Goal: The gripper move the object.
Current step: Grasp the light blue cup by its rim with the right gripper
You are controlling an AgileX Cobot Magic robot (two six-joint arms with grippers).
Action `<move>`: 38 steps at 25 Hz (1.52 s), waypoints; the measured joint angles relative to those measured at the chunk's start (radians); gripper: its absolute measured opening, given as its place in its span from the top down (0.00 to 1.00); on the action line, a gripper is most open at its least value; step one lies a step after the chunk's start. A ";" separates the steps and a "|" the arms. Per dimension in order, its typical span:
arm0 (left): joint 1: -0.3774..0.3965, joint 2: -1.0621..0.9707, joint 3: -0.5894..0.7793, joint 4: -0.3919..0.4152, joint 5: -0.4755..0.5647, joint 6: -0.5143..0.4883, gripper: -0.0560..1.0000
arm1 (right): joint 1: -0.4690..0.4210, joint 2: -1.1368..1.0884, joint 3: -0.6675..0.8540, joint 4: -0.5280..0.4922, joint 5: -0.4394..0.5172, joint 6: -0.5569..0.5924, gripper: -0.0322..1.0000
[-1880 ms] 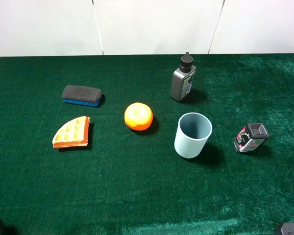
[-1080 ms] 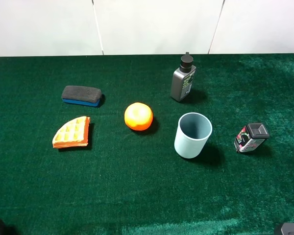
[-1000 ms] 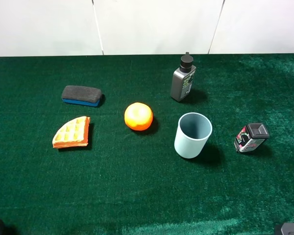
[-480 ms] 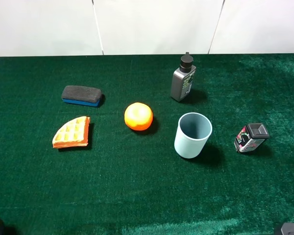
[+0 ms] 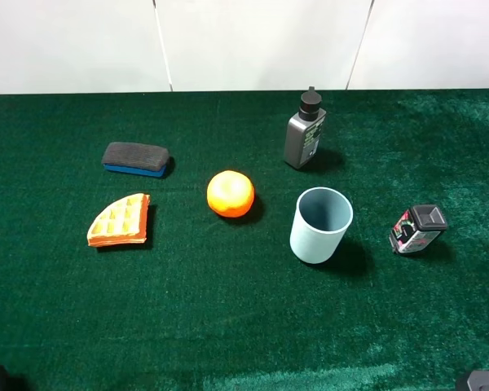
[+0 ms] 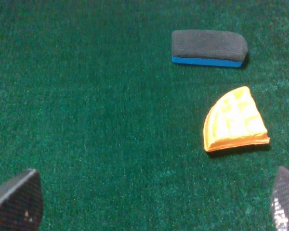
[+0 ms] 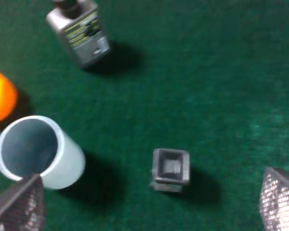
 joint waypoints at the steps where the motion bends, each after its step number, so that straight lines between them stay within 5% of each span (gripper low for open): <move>1: 0.000 0.000 0.000 0.000 0.000 0.000 0.04 | 0.019 0.026 -0.007 0.004 0.001 -0.003 0.32; 21: 0.000 0.000 0.000 0.000 0.000 0.000 0.04 | 0.359 0.548 -0.113 0.000 -0.005 -0.012 0.30; 38: 0.000 0.000 0.000 0.000 0.000 0.000 0.04 | 0.383 0.828 -0.229 0.003 -0.053 -0.051 0.30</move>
